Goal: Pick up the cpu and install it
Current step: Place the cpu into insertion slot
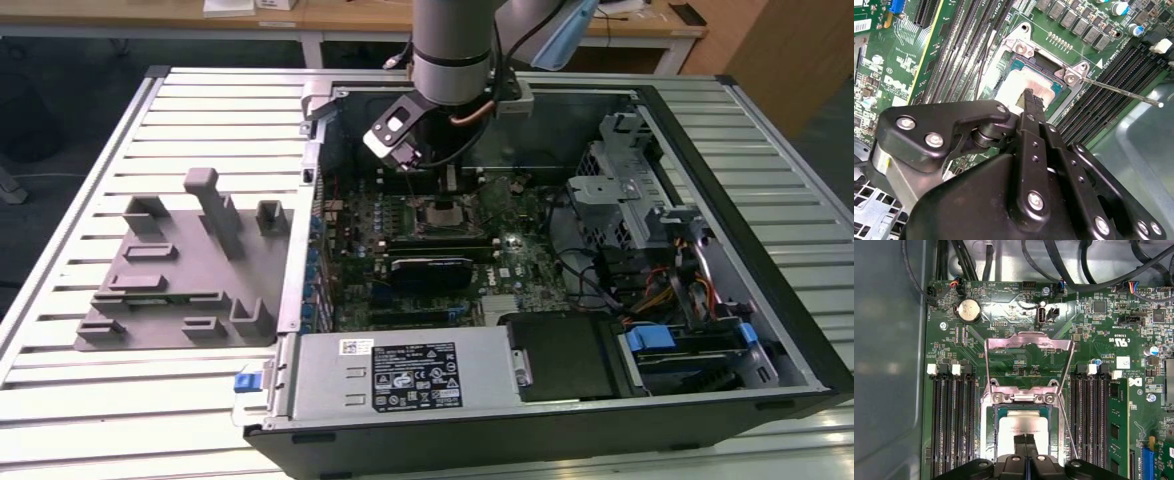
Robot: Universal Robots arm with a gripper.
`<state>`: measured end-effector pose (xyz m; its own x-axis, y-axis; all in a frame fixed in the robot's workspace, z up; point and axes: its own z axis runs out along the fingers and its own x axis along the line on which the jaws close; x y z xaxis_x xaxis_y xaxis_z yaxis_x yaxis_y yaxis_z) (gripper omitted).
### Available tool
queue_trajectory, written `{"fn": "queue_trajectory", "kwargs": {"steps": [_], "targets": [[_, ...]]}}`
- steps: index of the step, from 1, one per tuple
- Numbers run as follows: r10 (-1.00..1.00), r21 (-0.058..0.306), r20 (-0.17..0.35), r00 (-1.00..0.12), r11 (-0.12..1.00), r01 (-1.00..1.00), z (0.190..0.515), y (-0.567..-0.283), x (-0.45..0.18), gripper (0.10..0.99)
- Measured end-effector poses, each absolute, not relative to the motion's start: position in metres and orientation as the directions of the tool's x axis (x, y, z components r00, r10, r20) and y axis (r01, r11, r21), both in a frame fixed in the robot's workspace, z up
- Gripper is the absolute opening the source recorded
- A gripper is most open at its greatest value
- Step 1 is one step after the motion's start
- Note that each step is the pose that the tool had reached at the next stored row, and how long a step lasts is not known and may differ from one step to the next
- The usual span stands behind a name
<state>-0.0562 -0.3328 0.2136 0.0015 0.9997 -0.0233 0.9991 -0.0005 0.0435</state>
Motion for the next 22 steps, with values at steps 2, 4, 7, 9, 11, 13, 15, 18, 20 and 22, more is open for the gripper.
{"fn": "queue_trajectory", "kwargs": {"steps": [2,4,7,9,11,13,15,18,20,22], "targets": [[1.0,0.043,-0.023,0.001,0.0,0.999,0.214,-0.333,-0.056,0.106],[1.0,0.044,-0.023,0.002,0.0,0.999,0.214,-0.333,-0.055,0.106],[1.0,0.043,-0.023,0.001,0.0,0.999,0.214,-0.333,-0.052,0.106],[1.0,0.043,-0.023,0.002,-0.001,0.999,0.216,-0.333,-0.052,0.106],[1.0,0.044,-0.023,0.002,-0.001,0.999,0.22,-0.333,-0.052,0.106],[1.0,0.044,-0.023,0.002,0.0,0.999,0.226,-0.333,-0.052,0.106],[1.0,0.045,-0.023,0.002,0.0,0.999,0.23,-0.333,-0.052,0.106],[1.0,0.046,-0.023,0.002,0.0,0.999,0.237,-0.333,-0.052,0.106],[1.0,0.047,-0.023,0.002,-0.001,0.999,0.24,-0.333,-0.052,0.106],[1.0,0.047,-0.023,0.002,0.0,0.999,0.243,-0.333,-0.052,0.106]]}}
